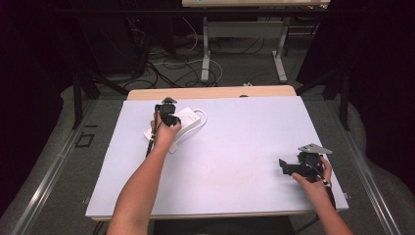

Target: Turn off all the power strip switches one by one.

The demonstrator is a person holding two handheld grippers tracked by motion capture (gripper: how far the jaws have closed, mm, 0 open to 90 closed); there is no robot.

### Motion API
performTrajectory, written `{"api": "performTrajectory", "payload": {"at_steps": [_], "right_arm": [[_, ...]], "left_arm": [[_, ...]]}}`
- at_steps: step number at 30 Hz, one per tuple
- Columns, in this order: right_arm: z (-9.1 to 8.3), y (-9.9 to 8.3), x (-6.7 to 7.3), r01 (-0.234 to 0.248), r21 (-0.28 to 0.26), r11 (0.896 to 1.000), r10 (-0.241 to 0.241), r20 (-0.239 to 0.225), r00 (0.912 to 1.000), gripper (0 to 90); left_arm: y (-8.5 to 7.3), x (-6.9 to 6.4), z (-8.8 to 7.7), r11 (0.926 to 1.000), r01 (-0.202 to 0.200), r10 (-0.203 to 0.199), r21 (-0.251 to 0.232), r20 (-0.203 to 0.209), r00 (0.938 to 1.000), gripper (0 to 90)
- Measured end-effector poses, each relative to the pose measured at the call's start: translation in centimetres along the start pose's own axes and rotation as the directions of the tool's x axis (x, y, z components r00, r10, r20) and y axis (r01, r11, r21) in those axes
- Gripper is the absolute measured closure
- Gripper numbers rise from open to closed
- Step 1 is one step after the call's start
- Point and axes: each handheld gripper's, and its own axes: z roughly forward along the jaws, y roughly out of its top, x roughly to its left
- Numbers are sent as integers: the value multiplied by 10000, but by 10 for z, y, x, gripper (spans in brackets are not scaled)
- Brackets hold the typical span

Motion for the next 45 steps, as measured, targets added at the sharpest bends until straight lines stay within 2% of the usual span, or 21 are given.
{"api": "performTrajectory", "payload": {"at_steps": [2,5,6,8,11,14,19,22,23,24,27,30,32,34,45], "right_arm": [[0,0,0,11,1,10000,-11,2,10000,16],[0,0,1,-21,17,10000,21,33,10000,16],[0,0,1,-21,17,10000,21,33,10000,16],[0,0,1,13,3,10000,-13,8,10000,16],[0,0,1,23,25,10000,-23,28,10000,16],[2,0,1,-8,-114,9999,8,79,10000,16],[1,0,1,-10,-3,10000,10,-9,10000,16],[2,0,1,-19,29,10000,19,2,10000,16],[2,0,1,-19,29,10000,19,2,10000,16],[1,0,1,-10,25,10000,10,-2,10000,16],[1,0,1,6,-22,10000,-6,-32,10000,16],[1,0,2,-35,15,10000,35,-21,10000,16],[2,1,2,-12,-10,10000,12,-24,10000,16],[2,1,2,3,-10,10000,-3,-27,10000,16],[2,1,2,-18,-7,10000,18,-23,10000,16]], "left_arm": [[0,1,0,10000,29,-29,-45,7,10000,900],[0,1,0,9999,-38,37,143,26,10000,900],[-1,1,1,9996,-168,171,230,-138,9998,900],[-2,1,2,10000,36,-36,9,-97,9999,900],[-3,2,1,10000,67,-67,46,10,10000,900],[-2,2,1,9999,102,-102,50,-11,9999,900],[-3,4,-2,9999,39,-38,133,-64,10000,900],[-3,4,-5,9998,200,-201,-40,-81,9998,900],[-3,6,-7,10000,70,-69,30,-115,9999,900],[-3,6,-8,9998,200,-201,-61,-83,9998,900],[-3,8,-12,9999,155,-155,74,-86,9998,900],[-5,8,-14,9994,343,-344,-102,-39,9994,900],[-5,9,-16,9994,310,-311,-176,-47,9995,900],[-6,10,-19,9997,222,-223,-92,-46,9997,900],[-13,17,-23,9991,418,-418,-104,-24,9991,900]]}}
